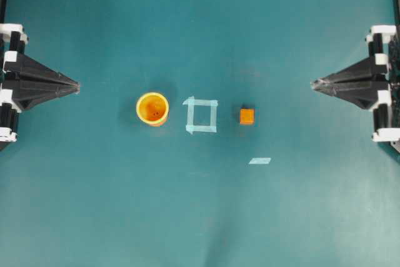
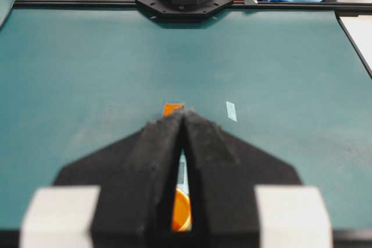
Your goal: Move the block to the right with right arm.
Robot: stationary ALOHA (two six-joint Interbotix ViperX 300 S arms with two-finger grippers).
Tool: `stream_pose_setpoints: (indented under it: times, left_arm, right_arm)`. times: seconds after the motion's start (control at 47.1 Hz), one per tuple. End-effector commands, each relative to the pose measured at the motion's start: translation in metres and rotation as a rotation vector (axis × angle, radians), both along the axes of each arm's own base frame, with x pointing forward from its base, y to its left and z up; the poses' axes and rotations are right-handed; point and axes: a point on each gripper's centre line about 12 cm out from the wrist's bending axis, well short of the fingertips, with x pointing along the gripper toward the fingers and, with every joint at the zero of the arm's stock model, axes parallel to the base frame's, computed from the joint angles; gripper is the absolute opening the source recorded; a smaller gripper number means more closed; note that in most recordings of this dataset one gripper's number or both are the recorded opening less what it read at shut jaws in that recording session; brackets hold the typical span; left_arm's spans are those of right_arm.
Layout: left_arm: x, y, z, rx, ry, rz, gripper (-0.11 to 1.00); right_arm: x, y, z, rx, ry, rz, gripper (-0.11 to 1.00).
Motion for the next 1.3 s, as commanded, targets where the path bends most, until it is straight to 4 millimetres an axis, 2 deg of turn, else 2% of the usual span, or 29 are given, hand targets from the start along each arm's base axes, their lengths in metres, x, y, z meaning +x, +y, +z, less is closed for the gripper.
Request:
stream_pose_setpoints:
  times: [0.0,0.064,0.255,0.34,0.68,0.765,0.935,1.274]
  left_arm:
    - [0.002,0.000,0.011,0.001,-0.029,0.001,0.00]
    - [0.002,0.000,0.011,0.001,-0.029,-0.001,0.00]
    - [0.003,0.000,0.011,0.001,-0.026,-0.001,0.00]
    - [0.003,0.000,0.011,0.001,-0.026,0.001,0.00]
    - [0.003,0.000,0.012,0.001,-0.029,0.001,0.00]
    - [0.003,0.000,0.012,0.001,-0.028,-0.001,0.00]
    - [0.003,0.000,0.012,0.000,-0.029,-0.001,0.00]
    - [0.003,0.000,0.012,0.001,-0.028,-0.001,0.00]
  right_arm:
    - [0.007,-0.003,0.009,0.007,-0.012,-0.012,0.04]
    - [0.011,-0.004,0.009,0.007,0.000,-0.017,0.11]
    - [0.031,-0.009,0.002,0.010,0.059,-0.033,0.45]
    - [0.041,-0.009,-0.005,0.010,0.098,-0.034,0.53]
    - [0.095,-0.013,-0.055,0.018,0.322,-0.035,0.55]
    - [0.106,-0.013,-0.074,0.020,0.381,-0.034,0.55]
    - [0.117,-0.014,-0.108,0.033,0.484,-0.039,0.55]
    - [0.118,-0.014,-0.141,0.071,0.562,-0.050,0.55]
